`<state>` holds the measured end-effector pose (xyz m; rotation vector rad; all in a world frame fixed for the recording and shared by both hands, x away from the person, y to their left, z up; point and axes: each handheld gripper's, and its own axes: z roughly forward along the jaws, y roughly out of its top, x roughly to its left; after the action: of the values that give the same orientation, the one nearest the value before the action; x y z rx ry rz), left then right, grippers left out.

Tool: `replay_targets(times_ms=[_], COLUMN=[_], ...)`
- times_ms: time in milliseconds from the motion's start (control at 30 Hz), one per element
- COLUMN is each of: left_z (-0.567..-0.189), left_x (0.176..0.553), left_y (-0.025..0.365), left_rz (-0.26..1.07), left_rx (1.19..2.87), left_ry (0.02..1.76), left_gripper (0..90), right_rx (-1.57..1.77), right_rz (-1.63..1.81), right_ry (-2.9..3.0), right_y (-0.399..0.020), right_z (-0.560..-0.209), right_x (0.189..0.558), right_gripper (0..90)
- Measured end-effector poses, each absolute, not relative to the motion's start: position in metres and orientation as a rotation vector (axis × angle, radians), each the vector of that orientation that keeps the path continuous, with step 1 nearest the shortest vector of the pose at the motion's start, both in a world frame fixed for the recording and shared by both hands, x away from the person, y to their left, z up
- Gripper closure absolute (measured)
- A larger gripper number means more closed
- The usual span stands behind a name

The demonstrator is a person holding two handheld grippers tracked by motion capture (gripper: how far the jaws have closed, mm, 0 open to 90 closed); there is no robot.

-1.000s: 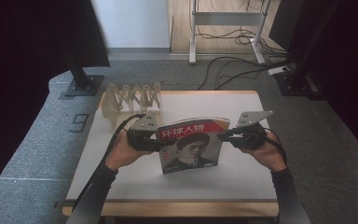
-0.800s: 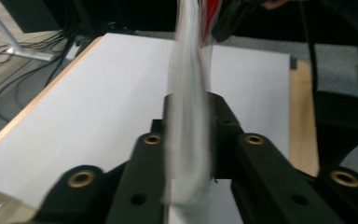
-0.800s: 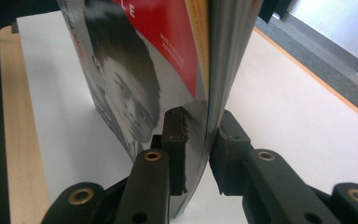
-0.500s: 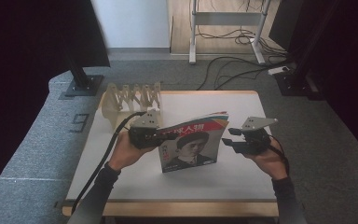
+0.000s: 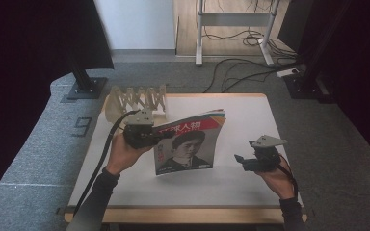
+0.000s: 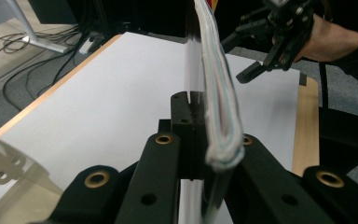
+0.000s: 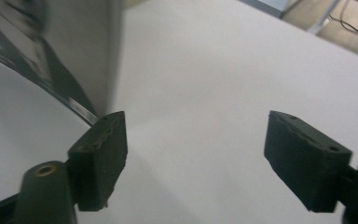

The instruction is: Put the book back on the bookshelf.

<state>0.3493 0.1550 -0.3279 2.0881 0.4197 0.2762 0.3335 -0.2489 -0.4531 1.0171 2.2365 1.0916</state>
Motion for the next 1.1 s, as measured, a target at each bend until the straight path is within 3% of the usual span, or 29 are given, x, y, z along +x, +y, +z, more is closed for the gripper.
replay_targets(times_ms=[300, 400, 1100], left_z=[-0.318, -0.315, -0.296], left_x=[0.346, 0.345, 0.335], left_y=[0.173, 0.185, 0.254], left_rz=[0.316, 0.332, 0.494], left_rx=[2.084, 2.069, 1.986], left_ry=[0.469, 0.505, 0.745], left_gripper=[86.8, 86.8, 86.9], right_rx=[1.132, 1.19, 1.337], right_rz=[1.015, 0.956, 0.939], right_ry=[2.208, 2.203, 2.196], right_y=[-0.254, -0.254, -0.262], right_z=[-0.485, -0.499, -0.536], right_x=[0.333, 0.334, 0.336], right_gripper=[11.4, 0.0, 0.0])
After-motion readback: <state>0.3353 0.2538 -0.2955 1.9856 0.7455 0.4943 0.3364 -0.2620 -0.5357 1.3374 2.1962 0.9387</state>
